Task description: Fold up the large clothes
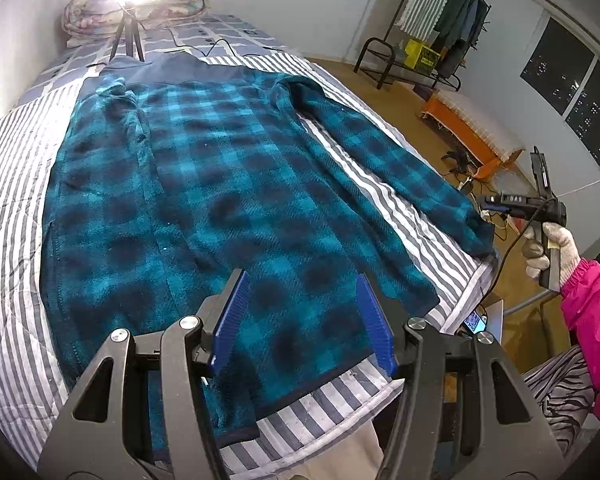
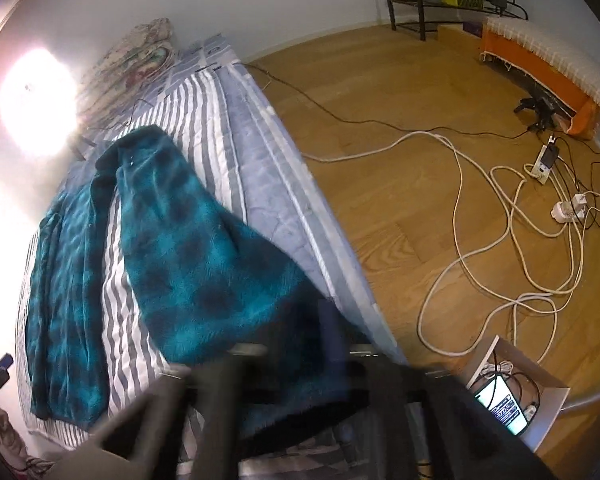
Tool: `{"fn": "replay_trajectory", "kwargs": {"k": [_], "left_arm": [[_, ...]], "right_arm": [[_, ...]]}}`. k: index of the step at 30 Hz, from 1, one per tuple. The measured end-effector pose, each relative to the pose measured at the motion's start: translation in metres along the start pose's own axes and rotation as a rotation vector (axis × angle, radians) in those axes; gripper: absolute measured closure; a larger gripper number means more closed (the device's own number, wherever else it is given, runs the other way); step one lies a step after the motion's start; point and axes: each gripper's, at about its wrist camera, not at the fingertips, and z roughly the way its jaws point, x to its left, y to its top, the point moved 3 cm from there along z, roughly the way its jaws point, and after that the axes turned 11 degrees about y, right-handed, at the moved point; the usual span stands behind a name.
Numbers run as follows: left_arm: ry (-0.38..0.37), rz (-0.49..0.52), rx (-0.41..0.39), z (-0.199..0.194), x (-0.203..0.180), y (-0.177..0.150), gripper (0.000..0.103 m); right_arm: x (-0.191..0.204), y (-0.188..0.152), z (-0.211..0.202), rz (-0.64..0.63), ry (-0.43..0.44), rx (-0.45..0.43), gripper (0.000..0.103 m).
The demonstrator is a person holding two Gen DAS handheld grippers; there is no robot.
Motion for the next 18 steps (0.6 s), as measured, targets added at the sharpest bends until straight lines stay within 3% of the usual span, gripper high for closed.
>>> {"fn": "replay_trajectory", "kwargs": {"k": [9,13,15,18], "left_arm": [[0.023,-0.019,0.021,0.008,0.007,-0.005,0.046],[0.021,-0.030,0.034,0.012,0.008,-0.006,0.046],[0.018,-0.024,0.029,0.011,0.008,-0.005,0.046],[0.012,-0.011,0.020,0.010,0.005,-0.006,0.046]], "right_arm": [[-0.001,0.012,0.032,-0.054,0.007,0.052,0.057],[-0.001,0.011,0.037,-0.056,0.026,0.076,0.090],[0.002,0.010,0.033,-0.067,0.027,0.071,0.101],[0.009,0.009,0.023,-0.081,0.052,0.058,0.103]]}}
